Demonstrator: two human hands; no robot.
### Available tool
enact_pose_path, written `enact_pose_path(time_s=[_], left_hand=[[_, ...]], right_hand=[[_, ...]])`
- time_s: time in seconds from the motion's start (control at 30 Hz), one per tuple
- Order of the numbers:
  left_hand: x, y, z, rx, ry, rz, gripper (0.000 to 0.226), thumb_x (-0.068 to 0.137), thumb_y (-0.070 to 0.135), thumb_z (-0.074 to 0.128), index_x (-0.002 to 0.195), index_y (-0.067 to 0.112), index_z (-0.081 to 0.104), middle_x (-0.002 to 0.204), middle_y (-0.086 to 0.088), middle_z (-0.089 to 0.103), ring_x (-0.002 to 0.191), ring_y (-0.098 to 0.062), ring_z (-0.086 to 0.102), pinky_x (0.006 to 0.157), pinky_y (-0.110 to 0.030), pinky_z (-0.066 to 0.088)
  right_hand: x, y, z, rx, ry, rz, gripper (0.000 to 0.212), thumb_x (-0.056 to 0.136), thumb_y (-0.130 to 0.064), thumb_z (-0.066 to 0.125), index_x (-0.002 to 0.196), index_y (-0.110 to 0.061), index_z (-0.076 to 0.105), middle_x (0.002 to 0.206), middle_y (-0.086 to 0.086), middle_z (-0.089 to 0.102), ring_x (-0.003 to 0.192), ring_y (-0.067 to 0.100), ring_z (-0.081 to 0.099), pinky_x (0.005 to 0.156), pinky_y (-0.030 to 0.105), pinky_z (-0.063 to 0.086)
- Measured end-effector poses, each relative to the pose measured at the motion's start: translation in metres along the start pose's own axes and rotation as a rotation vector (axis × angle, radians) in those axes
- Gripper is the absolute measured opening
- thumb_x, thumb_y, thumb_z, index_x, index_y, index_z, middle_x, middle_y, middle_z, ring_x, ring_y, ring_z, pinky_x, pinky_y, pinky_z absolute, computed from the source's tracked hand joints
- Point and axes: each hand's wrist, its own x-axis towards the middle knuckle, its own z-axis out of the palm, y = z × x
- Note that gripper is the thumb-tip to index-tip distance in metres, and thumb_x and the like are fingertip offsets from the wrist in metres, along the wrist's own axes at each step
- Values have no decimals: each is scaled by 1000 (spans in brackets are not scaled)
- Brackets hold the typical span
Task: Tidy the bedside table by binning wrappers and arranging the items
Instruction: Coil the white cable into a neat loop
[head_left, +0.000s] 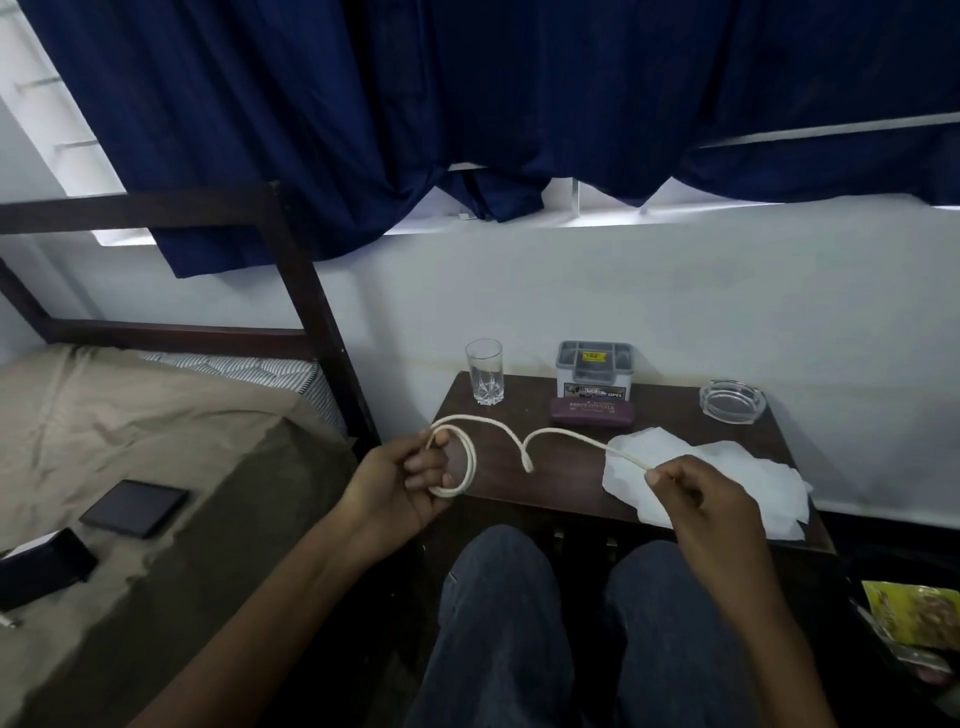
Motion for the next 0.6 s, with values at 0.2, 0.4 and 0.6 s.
enact_pose_path(time_s=[0.2,0.4,0.6], left_hand=[[-3,22,-14,-247,-138,213,35,47,4,85,76,6,66,48,6,37,38,-8,35,61,-21,52],[-7,32,-23,-219,-82,352,32,45,7,82,75,7,69,50,7,38,41,-7,38,67,-21,54],[-15,42,-9,-244,60,396,16,71,13,54,74,8,69,49,10,43,41,-3,42,70,-19,55]], right_hand=[[3,20,-4,-214,-145,12,31,95,-17,46,66,-12,57,75,2,63,75,20,57,69,33,40],[1,17,-3,-104,-310,-11,14,89,-8,57,81,-18,64,54,-20,60,59,-4,56,57,7,39],[-6,25,21,-205,-502,-72,30,91,-13,52,77,-38,59,80,-10,65,78,9,61,78,38,49]])
